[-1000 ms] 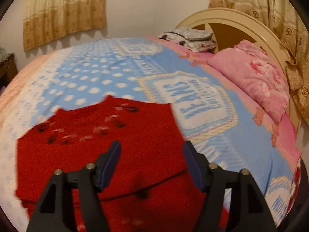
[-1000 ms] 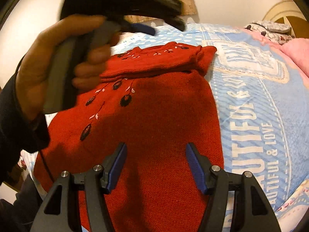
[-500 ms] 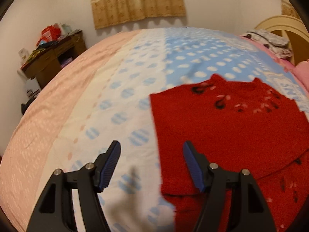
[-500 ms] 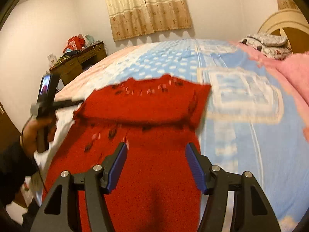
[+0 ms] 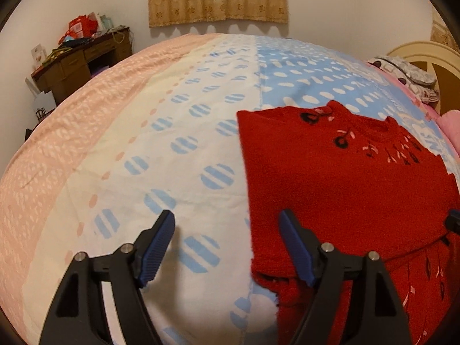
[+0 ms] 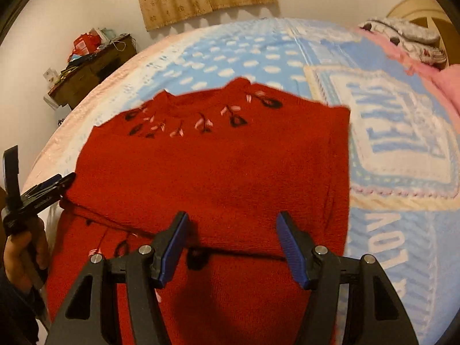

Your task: Fold small clothes

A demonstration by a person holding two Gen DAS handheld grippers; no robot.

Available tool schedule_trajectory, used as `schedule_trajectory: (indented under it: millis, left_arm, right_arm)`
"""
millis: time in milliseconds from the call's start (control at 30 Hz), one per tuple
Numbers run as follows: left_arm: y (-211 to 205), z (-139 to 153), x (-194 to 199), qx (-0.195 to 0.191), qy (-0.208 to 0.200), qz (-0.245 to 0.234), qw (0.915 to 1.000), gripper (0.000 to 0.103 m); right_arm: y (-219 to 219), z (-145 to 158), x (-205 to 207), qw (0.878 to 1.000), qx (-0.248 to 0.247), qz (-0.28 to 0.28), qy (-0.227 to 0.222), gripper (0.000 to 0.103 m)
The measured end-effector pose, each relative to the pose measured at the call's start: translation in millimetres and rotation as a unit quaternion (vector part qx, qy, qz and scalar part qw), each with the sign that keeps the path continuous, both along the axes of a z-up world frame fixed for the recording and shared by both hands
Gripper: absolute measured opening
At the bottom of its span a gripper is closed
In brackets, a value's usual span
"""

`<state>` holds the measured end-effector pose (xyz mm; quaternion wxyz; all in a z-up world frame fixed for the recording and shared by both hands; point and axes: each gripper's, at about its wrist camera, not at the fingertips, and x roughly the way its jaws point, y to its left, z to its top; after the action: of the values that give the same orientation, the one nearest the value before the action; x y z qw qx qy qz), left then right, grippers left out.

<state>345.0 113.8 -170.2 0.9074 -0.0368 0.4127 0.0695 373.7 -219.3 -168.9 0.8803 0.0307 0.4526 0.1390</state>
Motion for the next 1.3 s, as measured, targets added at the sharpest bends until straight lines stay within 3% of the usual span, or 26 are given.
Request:
schedule_trajectory:
  millis: [167,333,433,600,967,1300]
  left_arm:
    - [2.8,-2.9,-0.9,-0.001,0.003,0.010,0.9999,0.082]
    - [9.9,-5.6,-1.3,-0.022,0.005,0.012,0.9997,0.085]
    - [10.0,-6.0,-1.2,-0.022,0.005,0.012,0.9997,0.086]
    - [9.4,-5.8,-2.0,-0.016,0.002,0.012,0.9998,0.086]
    - [11.1,-6.2,-11.4,-0.022,-0.001,0.021,0.9995,0.089]
    - [7.3,-6.0,-12.2,-0.017,-0.002,0.025,0.9995,0.093]
  right_arm:
    - [19.1,-2.2,1.6,0.999,-0.046,0.013,-0.010,0.064]
    - [14.4,11.7,-2.0,0.998,-0.056,0.000,-0.040,0.063]
    - [6.8,0.3,0.5,0.997,-0.069,0.000,-0.014,0.058]
    - [-6.4,-1.6,1.1,0.998,-0.052,-0.008,-0.016,0.048]
    - [-1.7,0.2,-18.9,0.995,-0.076,0.006,-0.058,0.049]
    - [-1.7,-9.4,-7.0,0.995,-0.081,-0.006,-0.066,0.050]
